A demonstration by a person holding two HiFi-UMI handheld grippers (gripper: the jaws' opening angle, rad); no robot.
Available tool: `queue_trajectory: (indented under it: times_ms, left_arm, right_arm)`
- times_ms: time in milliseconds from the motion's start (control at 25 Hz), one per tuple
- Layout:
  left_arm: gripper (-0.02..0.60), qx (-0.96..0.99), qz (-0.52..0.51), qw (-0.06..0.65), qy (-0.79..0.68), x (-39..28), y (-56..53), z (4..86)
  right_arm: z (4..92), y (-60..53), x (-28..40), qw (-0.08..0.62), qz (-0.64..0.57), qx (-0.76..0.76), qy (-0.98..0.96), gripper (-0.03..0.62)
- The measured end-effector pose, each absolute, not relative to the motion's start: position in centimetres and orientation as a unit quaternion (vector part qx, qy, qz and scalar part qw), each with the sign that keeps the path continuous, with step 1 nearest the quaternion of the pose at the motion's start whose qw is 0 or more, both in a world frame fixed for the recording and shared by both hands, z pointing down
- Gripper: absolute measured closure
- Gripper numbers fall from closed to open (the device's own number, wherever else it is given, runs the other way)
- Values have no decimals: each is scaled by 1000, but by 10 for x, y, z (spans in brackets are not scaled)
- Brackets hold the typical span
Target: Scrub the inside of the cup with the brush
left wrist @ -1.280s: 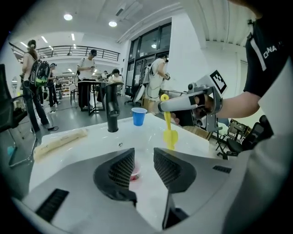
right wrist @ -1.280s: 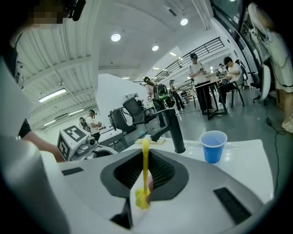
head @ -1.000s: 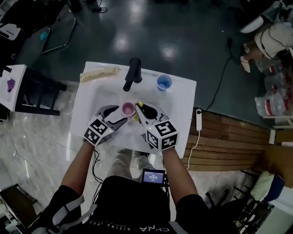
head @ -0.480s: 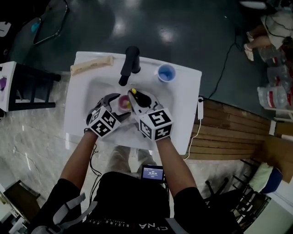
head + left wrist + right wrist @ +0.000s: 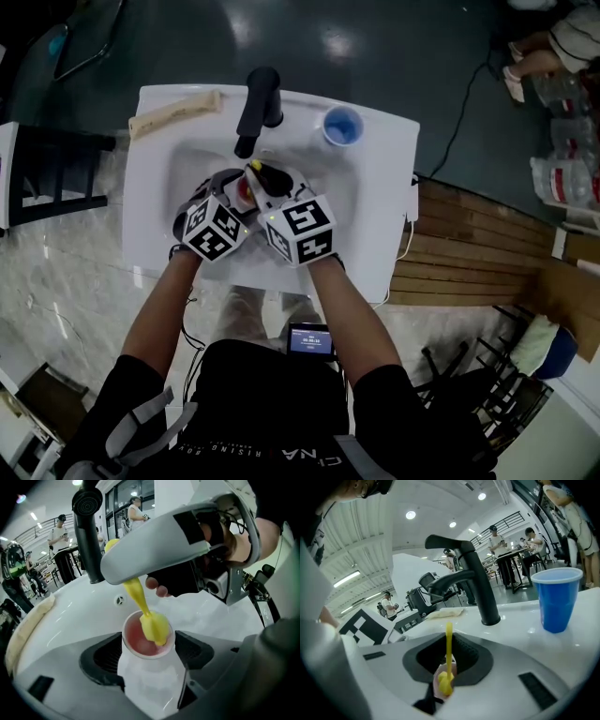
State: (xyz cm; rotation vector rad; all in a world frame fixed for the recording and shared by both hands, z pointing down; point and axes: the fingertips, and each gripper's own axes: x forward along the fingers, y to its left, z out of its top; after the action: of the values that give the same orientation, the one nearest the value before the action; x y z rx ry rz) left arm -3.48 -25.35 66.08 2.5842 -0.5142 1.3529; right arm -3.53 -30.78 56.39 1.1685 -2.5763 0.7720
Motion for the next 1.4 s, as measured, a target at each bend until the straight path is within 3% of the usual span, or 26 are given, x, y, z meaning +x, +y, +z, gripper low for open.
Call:
queue_trajectory:
  times_ms: [320,840,1400]
  left_arm:
    - [264,866,463,98,-163,-38,-256,670]
    - [264,871,440,129,-180,-34,-261,667]
    - [272,861,429,190,-197,-41,-257,664]
  right_arm:
    - [572,-318,-36,106,249,400,-876,556]
    - [572,-313,-21,126,218,409,-877,554]
    - [561,-319,-34,77,250,396,-880,554]
